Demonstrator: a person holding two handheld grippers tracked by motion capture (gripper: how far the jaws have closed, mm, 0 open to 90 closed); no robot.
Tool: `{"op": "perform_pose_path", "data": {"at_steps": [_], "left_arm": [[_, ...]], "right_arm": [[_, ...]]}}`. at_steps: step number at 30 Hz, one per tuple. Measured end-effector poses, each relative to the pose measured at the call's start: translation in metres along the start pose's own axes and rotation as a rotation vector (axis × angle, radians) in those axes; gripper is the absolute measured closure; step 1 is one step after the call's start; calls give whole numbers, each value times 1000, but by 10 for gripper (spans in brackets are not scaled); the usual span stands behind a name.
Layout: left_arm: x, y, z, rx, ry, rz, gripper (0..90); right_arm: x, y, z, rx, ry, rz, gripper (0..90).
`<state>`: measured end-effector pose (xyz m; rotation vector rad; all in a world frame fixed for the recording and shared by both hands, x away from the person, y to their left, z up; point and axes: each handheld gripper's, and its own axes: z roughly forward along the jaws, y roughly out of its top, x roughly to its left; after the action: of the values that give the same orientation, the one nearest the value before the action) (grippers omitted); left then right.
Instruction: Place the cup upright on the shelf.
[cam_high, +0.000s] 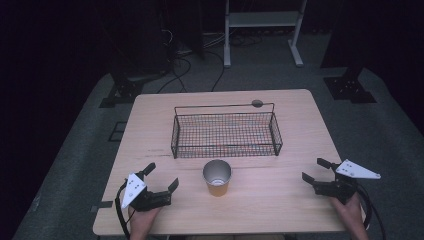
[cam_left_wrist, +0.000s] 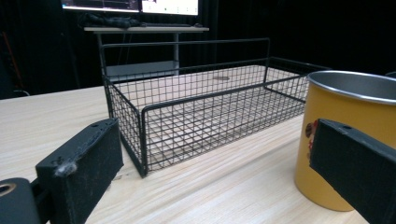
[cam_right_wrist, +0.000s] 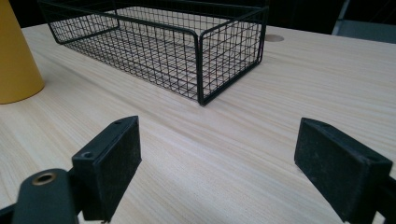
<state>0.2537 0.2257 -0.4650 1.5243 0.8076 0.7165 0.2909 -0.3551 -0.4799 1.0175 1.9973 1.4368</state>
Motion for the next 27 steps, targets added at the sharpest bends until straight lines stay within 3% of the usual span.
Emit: {"op": "perform_pose_path", "data": {"at_steps": [15, 27], "left_arm": [[-9, -1, 8, 27, -22, 41, 1], [-19, 0, 13, 34, -74, 55, 1]], "right_arm": [[1, 0, 1, 8, 1, -5, 136], [1, 1, 1, 12, 3, -10, 136]]}}
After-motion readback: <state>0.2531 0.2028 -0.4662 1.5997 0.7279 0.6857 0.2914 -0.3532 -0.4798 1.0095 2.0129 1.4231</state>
